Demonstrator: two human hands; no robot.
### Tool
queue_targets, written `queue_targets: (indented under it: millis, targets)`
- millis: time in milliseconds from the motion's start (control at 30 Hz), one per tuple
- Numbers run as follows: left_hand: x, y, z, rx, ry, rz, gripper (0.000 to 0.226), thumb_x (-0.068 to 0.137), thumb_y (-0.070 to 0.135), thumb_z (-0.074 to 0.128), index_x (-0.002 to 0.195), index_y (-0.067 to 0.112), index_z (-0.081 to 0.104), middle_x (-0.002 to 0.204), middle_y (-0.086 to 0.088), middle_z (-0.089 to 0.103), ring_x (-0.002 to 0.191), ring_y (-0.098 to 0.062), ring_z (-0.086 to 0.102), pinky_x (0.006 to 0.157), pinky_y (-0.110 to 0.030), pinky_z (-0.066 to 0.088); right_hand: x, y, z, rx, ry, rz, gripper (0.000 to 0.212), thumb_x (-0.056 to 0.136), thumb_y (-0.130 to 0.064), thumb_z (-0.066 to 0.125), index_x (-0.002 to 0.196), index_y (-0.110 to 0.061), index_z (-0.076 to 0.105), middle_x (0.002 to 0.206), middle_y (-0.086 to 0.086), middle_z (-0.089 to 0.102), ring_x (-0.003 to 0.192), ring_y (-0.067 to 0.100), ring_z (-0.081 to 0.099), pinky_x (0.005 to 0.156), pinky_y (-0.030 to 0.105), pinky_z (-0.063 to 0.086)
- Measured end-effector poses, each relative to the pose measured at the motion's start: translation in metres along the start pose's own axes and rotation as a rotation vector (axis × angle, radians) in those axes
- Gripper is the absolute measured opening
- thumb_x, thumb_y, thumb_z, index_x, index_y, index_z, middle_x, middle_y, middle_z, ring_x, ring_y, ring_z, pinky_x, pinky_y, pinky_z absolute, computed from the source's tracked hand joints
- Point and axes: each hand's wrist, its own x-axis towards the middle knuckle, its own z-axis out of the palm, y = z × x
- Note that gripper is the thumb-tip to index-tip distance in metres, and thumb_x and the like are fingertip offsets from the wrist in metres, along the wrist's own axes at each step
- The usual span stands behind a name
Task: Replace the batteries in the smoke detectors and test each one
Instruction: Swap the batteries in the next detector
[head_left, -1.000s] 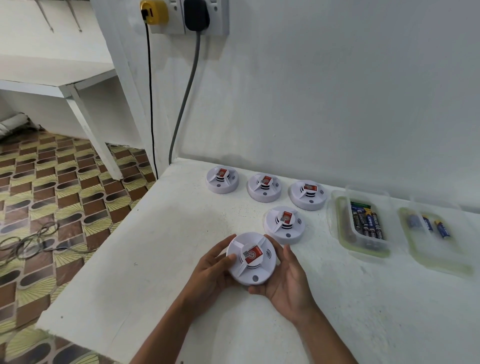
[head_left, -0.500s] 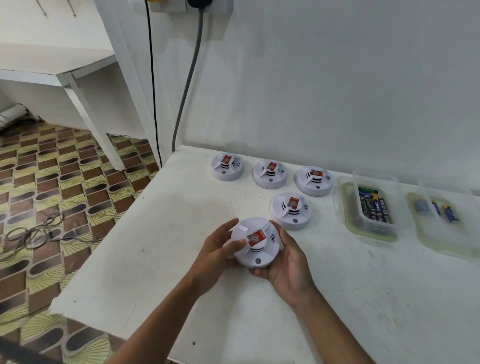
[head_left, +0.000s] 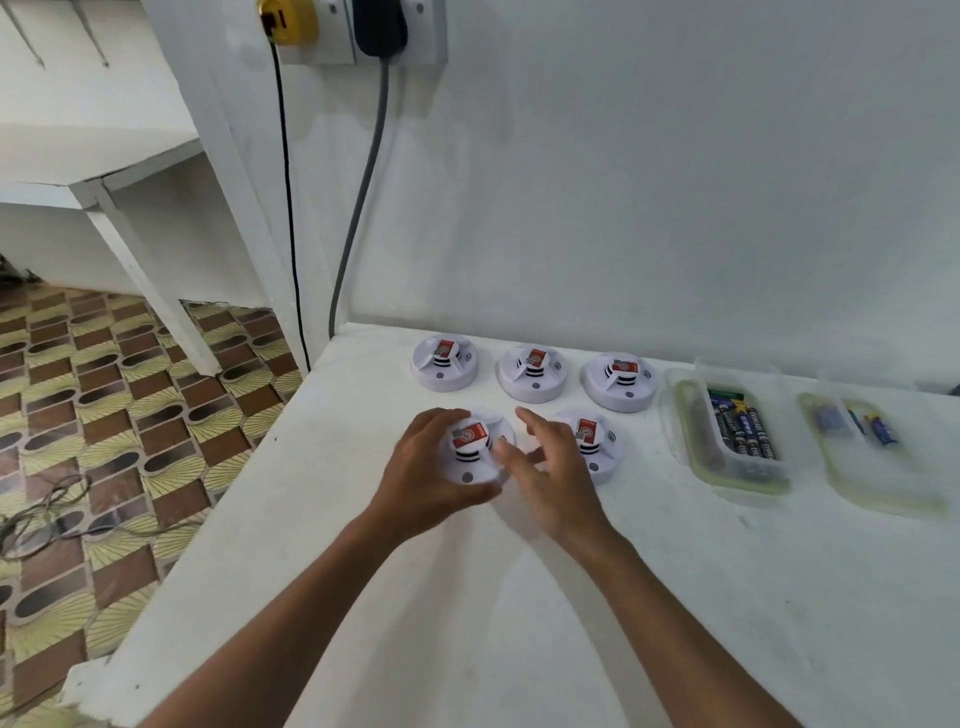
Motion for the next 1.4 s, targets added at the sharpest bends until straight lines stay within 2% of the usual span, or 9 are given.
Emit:
queue_targets:
  millis: [133, 300, 467, 700, 833, 933, 1067, 1200, 1400]
  targets:
    - [0.029, -0.016, 0.001, 0.057, -0.088, -0.017, 0.079, 0.056, 0.037, 0.089, 0.124, 0.018, 0.054, 0.118, 0.006, 0.056, 0.102, -0.011, 0.053, 0.085, -0.017, 0.043, 0.024, 0.025, -0.028, -0.452, 0.280, -0.272, 0.045, 0.077, -0.027, 0.062, 0.119, -0.012, 0.063, 0.120, 0.009, 0.058, 0.113, 0.029, 0.053, 0.092, 0.049, 0.047]
    - [0.052, -0.025, 0.009, 0.101, -0.218, -0.002, 0.080, 0.054, 0.041, 0.083, 0.124, 0.016, 0.053, 0.116, 0.007, 0.057, 0.101, -0.014, 0.054, 0.077, -0.005, 0.036, 0.036, 0.040, -0.057, -0.621, -0.037, -0.013, 0.079, 0.076, -0.047, 0.073, 0.144, -0.026, 0.038, 0.154, 0.006, 0.024, 0.145, 0.021, 0.015, 0.112, 0.041, 0.026]
    - [0.060, -0.033, 0.012, 0.123, -0.282, 0.045, 0.080, 0.060, 0.033, 0.088, 0.129, 0.016, 0.050, 0.119, 0.009, 0.054, 0.108, -0.011, 0.053, 0.082, 0.001, 0.032, 0.041, 0.051, -0.061, -0.642, -0.166, -0.037, 0.083, 0.077, -0.050, 0.071, 0.147, -0.033, 0.029, 0.157, 0.004, 0.020, 0.146, 0.018, 0.013, 0.114, 0.039, 0.025]
    - [0.062, -0.031, 0.003, 0.172, -0.364, 0.058, 0.095, 0.065, 0.045, 0.084, 0.144, 0.022, 0.037, 0.155, 0.000, 0.029, 0.143, -0.017, 0.026, 0.111, -0.026, 0.026, 0.044, 0.054, -0.063, -0.682, -0.173, -0.049, 0.087, 0.076, -0.058, 0.069, 0.148, -0.034, 0.027, 0.159, 0.000, 0.018, 0.146, 0.018, 0.013, 0.115, 0.038, 0.024]
    - [0.080, -0.032, -0.006, 0.135, -0.022, 0.203, 0.074, 0.077, 0.049, 0.070, 0.138, 0.014, 0.047, 0.149, -0.007, 0.039, 0.140, -0.022, 0.030, 0.109, -0.027, 0.026, 0.054, 0.041, -0.054, -0.640, -0.092, -0.115, 0.082, 0.081, -0.063, 0.059, 0.149, -0.032, 0.026, 0.160, -0.002, 0.015, 0.148, 0.017, 0.010, 0.118, 0.038, 0.021]
    - [0.120, -0.035, -0.003, 0.236, 0.130, 0.076, 0.062, 0.078, 0.038, 0.072, 0.131, 0.010, 0.054, 0.142, -0.015, 0.045, 0.135, -0.033, 0.035, 0.110, -0.043, 0.033, 0.074, 0.018, -0.041, -0.528, -0.099, -0.196, 0.072, 0.087, -0.056, 0.057, 0.148, -0.030, 0.029, 0.160, -0.007, 0.016, 0.148, 0.011, 0.009, 0.117, 0.032, 0.019]
    - [0.165, -0.045, 0.009, 0.549, -0.136, -0.259, 0.081, 0.075, 0.063, 0.065, 0.142, 0.028, 0.036, 0.153, -0.009, 0.029, 0.139, -0.033, 0.026, 0.108, -0.053, 0.024, 0.112, -0.008, -0.018, -0.432, -0.142, -0.220, 0.063, 0.092, -0.046, 0.057, 0.146, -0.025, 0.035, 0.158, -0.003, 0.023, 0.146, 0.013, 0.018, 0.117, 0.037, 0.025]
    - [0.178, -0.053, 0.012, 0.566, -0.151, -0.228, 0.084, 0.073, 0.063, 0.066, 0.143, 0.031, 0.032, 0.139, -0.008, 0.045, 0.128, -0.032, 0.040, 0.104, -0.048, 0.027, 0.136, -0.017, -0.007, -0.363, -0.127, -0.207, 0.055, 0.092, -0.035, 0.059, 0.141, -0.019, 0.042, 0.149, -0.001, 0.039, 0.137, 0.014, 0.036, 0.112, 0.034, 0.033]
    - [0.166, -0.014, -0.024, -0.845, -0.079, -0.363, 0.066, 0.077, 0.051, 0.046, 0.133, 0.017, 0.049, 0.134, -0.015, 0.054, 0.109, -0.025, 0.056, 0.088, -0.035, 0.048, 0.142, -0.033, -0.002, -0.012, 0.027, -0.173, 0.043, 0.084, -0.017, 0.071, 0.125, -0.017, 0.056, 0.115, -0.006, 0.061, 0.105, 0.011, 0.060, 0.083, 0.018, 0.052]
